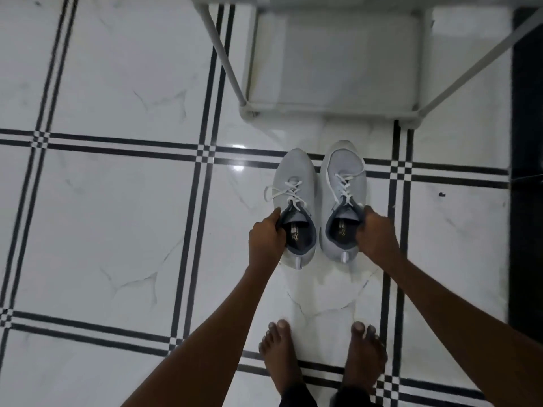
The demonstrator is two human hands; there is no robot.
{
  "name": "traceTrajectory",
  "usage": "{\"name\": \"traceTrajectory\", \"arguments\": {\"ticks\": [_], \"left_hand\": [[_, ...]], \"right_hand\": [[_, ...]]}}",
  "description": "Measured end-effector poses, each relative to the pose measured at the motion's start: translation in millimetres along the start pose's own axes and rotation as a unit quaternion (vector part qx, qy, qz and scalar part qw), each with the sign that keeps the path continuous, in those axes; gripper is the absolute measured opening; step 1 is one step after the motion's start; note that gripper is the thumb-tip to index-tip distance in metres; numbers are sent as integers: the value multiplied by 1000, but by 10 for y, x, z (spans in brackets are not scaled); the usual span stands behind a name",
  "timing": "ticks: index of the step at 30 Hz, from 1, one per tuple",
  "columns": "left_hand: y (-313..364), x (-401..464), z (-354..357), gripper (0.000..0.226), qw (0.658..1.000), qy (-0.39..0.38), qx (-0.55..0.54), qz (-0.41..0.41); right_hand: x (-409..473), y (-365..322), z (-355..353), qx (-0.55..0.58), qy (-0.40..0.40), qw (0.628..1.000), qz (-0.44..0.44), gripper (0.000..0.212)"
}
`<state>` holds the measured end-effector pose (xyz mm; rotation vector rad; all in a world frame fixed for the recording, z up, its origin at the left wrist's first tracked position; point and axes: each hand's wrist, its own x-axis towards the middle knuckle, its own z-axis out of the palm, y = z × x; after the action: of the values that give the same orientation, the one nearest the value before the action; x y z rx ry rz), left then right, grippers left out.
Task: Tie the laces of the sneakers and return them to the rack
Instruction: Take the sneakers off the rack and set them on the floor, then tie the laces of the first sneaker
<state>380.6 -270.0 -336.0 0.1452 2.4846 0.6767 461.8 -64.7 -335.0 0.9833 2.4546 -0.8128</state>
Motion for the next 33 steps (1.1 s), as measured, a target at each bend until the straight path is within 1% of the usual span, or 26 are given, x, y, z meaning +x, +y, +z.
{"name": "traceTrajectory", "arguments": {"ticks": [2, 4, 7, 9, 11, 12, 14, 15, 16, 18, 19, 21, 22, 23, 25, 27, 30, 33], "left_hand": [[-207, 212, 317, 55, 1000, 9, -7, 3], [-343, 383, 505, 55, 1000, 24, -11, 8], [-488, 542, 684, 54, 998, 54, -19, 23], [-525, 603, 688, 53, 996, 71, -33, 34], [-593, 686, 673, 52, 995, 88, -44, 32], [-627, 722, 645, 51, 994, 96, -41, 28], [-733, 803, 562, 51, 993, 113, -29, 27], [-793, 829, 513, 50, 992, 120, -26, 29], [-856, 856, 449, 49, 991, 127, -26, 29], [-968, 885, 337, 47, 990, 138, -30, 27], [-1031, 916, 271, 44, 989, 144, -28, 31], [-1146, 981, 158, 36, 988, 146, -13, 50], [-1194, 1032, 90, 32, 990, 126, -10, 56], [-1227, 1089, 12, 31, 994, 91, -15, 61], [-1278, 1236, -179, 32, 998, -6, -26, 64], [-1269, 1383, -377, 28, 995, -83, -6, 57], [-1123, 1574, -601, 22, 986, -155, 56, 40], [-869, 1707, -696, 21, 969, -211, 122, 26]], "right_hand": [[269, 137, 340, -14, 12, 1000, 0, 21], [457, 199, 532, -23, 21, 999, -2, 22], [646, 266, 758, -29, 42, 999, -6, 26], [711, 249, 796, -54, 50, 997, -12, 26], [772, 146, 798, -106, 84, 991, -10, 24], [792, 58, 785, -124, 111, 986, 4, 30], [825, -202, 793, -122, 167, 978, 18, 43], [831, -343, 830, -106, 188, 977, -1, 46], [848, -498, 898, -85, 205, 974, -40, 46], [876, -793, 1055, -34, 221, 967, -125, 37], [910, -956, 1139, -5, 204, 967, -155, 33], [981, -1245, 1291, 60, 137, 972, -180, 27], [1019, -1363, 1355, 86, 112, 973, -180, 23], [1053, -1456, 1408, 103, 94, 975, -171, 18], [1137, -1597, 1472, 110, 73, 981, -143, 9], [1215, -1663, 1497, 99, 36, 987, -118, 13], [1339, -1685, 1533, 123, -23, 986, -109, 19], [1364, -1668, 1566, 127, -58, 980, -143, 14]]}}
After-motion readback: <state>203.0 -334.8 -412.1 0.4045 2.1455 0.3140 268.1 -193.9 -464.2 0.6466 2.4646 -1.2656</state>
